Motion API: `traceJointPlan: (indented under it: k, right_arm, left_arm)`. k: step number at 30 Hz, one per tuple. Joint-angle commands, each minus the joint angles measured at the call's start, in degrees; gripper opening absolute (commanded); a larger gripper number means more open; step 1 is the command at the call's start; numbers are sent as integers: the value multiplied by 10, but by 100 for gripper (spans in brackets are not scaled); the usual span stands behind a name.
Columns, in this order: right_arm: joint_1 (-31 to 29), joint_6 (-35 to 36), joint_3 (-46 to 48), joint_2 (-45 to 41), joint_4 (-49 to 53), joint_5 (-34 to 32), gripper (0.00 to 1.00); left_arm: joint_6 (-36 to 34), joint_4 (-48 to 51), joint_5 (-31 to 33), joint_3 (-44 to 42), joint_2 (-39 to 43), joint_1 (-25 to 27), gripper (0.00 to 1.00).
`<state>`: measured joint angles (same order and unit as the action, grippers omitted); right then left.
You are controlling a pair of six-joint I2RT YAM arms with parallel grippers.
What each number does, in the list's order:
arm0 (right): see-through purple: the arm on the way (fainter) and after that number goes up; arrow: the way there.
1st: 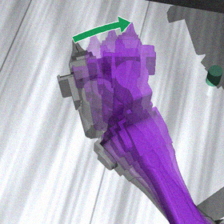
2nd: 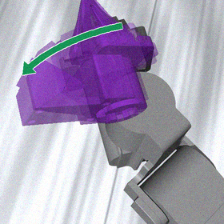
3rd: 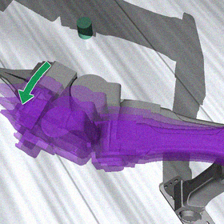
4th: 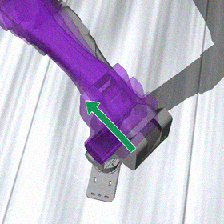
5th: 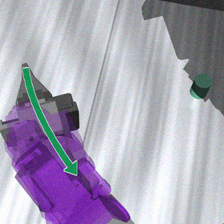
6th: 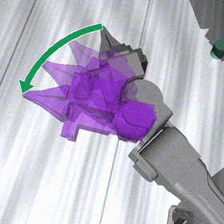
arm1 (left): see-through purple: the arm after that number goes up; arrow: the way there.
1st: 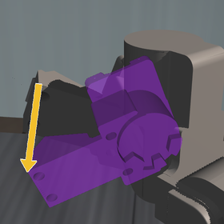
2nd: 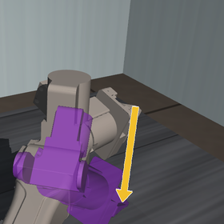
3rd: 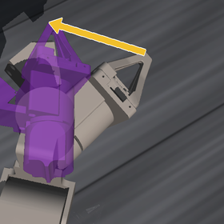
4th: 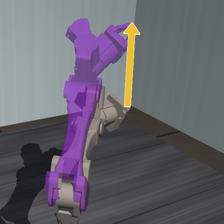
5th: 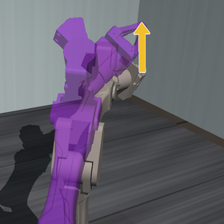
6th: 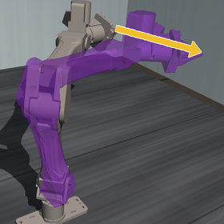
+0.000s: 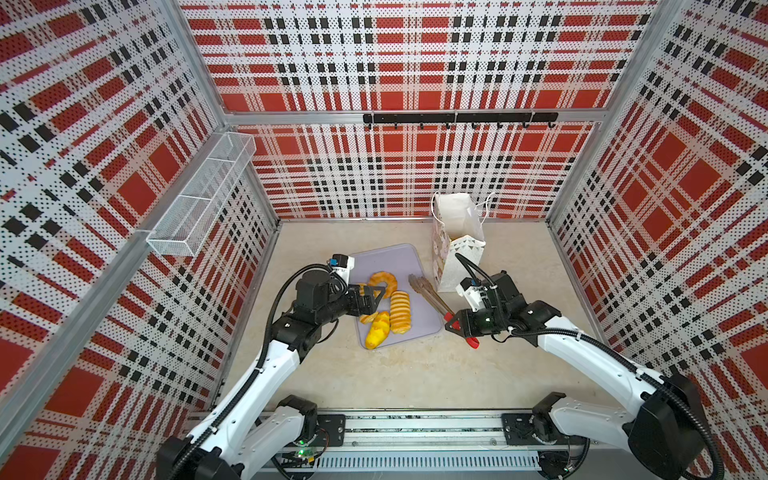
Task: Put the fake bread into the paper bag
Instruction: 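Move the open tongs to the ribbed roll nearest the bag, then position the tongs around the ribbed roll and close them with the right gripper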
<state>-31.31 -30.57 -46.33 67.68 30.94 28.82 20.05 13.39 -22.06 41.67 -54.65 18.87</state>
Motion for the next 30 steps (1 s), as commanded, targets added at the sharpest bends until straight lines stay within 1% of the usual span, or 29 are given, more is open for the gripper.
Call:
traceJointPlan:
  k: [1,3,5,8,11,12,16,20,22,25,30]
  right_arm:
    - [2,5,2,-18,-11,20,31]
    - [1,12,6,-27,1,17,31]
    - [2,16,9,-38,13,11,32]
    - [2,23,16,-47,23,22,32]
    - [1,43,11,-52,50,22,32]
    - [2,51,7,-54,61,19,32]
    - [3,64,-1,-59,83,17,33]
    - [3,67,-2,-54,82,26,33]
    - [3,66,-1,-52,81,30,33]
    - [3,64,3,-51,77,44,33]
    - [8,68,7,-44,75,64,33]
  left_arm:
    - [-8,-14,-6,-8,-5,13,98]
    - [2,-13,15,-5,-17,24,98]
    - [4,-4,21,1,-30,33,98]
    - [9,4,43,6,-40,42,98]
    - [8,3,49,0,-43,42,98]
    - [20,-3,49,-5,-45,42,98]
    - [27,-10,31,-16,-53,44,98]
    - [14,8,49,-8,-53,46,98]
    - [2,15,40,-2,-56,38,98]
    - [0,13,0,-5,-60,16,98]
    - [-20,11,-37,-10,-54,16,98]
